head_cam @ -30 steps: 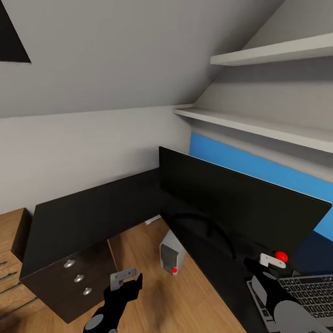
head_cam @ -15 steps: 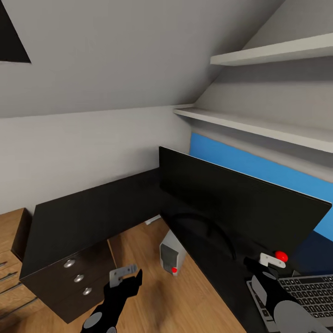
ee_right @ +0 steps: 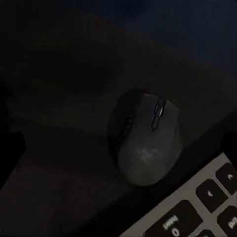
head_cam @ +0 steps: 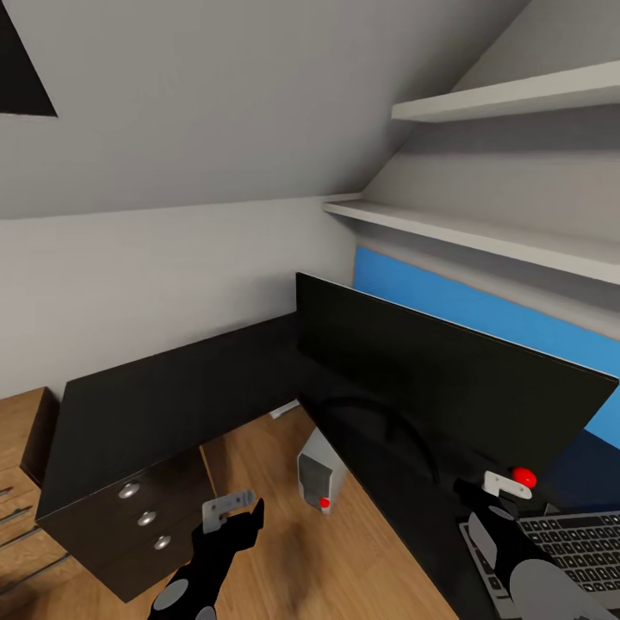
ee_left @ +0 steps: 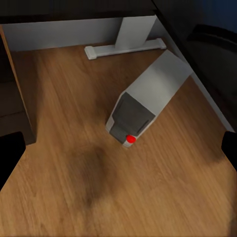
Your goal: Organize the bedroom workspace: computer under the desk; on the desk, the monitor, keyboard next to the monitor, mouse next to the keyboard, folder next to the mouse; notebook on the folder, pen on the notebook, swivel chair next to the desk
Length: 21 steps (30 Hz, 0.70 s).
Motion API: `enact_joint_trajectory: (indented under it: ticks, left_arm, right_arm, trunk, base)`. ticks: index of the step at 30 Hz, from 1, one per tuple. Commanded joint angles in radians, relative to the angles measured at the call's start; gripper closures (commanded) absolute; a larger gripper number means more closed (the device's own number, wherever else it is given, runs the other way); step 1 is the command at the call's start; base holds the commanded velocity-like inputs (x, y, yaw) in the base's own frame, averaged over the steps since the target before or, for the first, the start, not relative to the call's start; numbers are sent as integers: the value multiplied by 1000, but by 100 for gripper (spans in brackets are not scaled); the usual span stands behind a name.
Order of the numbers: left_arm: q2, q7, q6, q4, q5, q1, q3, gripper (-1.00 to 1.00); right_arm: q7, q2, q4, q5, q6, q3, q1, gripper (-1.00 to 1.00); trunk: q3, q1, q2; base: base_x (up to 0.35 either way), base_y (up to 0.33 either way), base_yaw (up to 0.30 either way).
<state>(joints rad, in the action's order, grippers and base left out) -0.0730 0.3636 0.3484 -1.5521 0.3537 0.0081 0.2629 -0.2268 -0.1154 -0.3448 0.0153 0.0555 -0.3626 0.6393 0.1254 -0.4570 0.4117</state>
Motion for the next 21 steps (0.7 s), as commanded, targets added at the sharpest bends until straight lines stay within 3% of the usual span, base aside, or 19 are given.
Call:
enact_joint_trajectory:
  ticks: [1, 21]
  left_arm:
    - [0, 8, 3, -2, 10, 0, 0, -100]
    - [0, 8, 3, -1, 9, 0, -2, -100]
  right_arm:
    - [-1, 0, 1, 2, 4, -4, 2, -100]
    - [0, 0, -7, 2, 4, -5, 1, -100]
  trunk:
    - [5, -5, 9]
    - [68, -81, 149]
  base:
    - [0, 0, 0]
    - [0, 0, 0]
